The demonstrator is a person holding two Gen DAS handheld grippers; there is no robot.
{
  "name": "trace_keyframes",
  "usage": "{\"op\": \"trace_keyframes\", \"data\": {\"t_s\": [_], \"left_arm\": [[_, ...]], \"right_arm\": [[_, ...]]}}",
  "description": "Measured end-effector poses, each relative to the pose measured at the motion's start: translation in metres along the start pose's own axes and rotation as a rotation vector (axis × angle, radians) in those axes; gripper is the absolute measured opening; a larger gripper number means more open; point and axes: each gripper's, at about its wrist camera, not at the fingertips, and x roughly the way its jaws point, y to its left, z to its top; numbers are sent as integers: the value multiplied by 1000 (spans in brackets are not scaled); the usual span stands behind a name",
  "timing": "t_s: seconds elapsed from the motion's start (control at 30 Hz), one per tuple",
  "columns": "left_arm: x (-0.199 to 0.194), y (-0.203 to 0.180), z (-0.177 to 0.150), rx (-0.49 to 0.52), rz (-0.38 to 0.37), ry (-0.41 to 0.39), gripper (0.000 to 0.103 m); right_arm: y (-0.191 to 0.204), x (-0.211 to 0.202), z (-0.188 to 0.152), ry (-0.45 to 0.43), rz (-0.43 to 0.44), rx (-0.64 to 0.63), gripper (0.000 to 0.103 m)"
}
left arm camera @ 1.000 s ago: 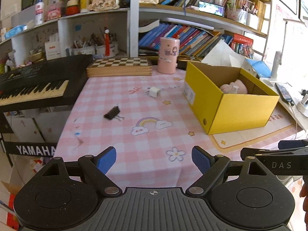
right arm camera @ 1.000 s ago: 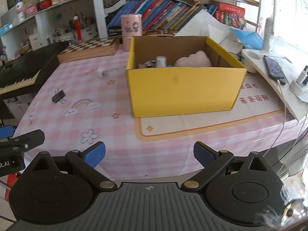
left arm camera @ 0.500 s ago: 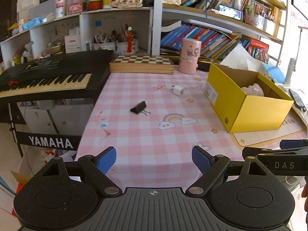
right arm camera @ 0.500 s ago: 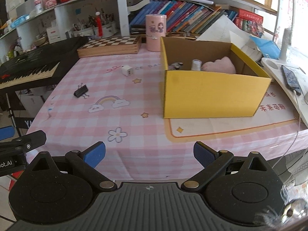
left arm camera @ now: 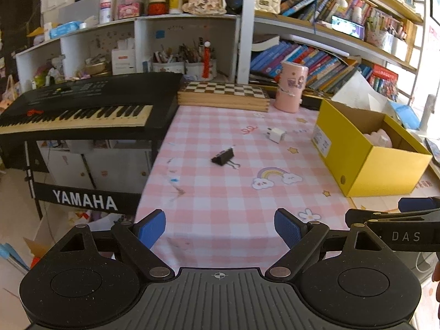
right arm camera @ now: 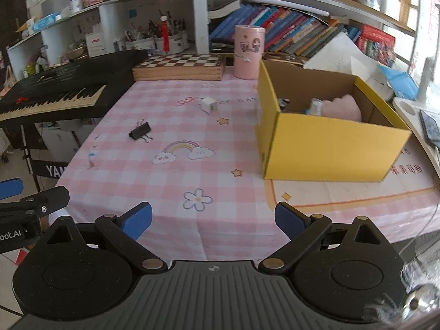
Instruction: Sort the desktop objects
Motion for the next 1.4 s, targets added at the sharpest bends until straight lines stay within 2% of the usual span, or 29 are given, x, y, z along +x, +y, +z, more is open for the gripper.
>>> {"op": "trace_keyframes", "data": {"t_s": [0.1,0.5,0.73,1.0,1.13,1.27,1.4], "left_arm": [[-1,5,1,-13,12,-2,89],[14,8,7,-50,30,9,89],[41,1,25,-53,36,13,89],[86,-11,48,-43,33,20,87],[113,-19,59,-25,40,32,80],[139,-26,67,12,50,36,65],[169,-33,71,73,59,49,55]], "right_arm": [[8,1,4,-5,14,-20,96],[19,21,19,9,70,-80,74],[10,49,41,21,89,-83,67],[2,88,83,13,133,-90,59],[1,107,111,-3,161,-81,56],[-4,128,138,12,210,-34,48],[-6,151,160,44,213,-4,48]]}}
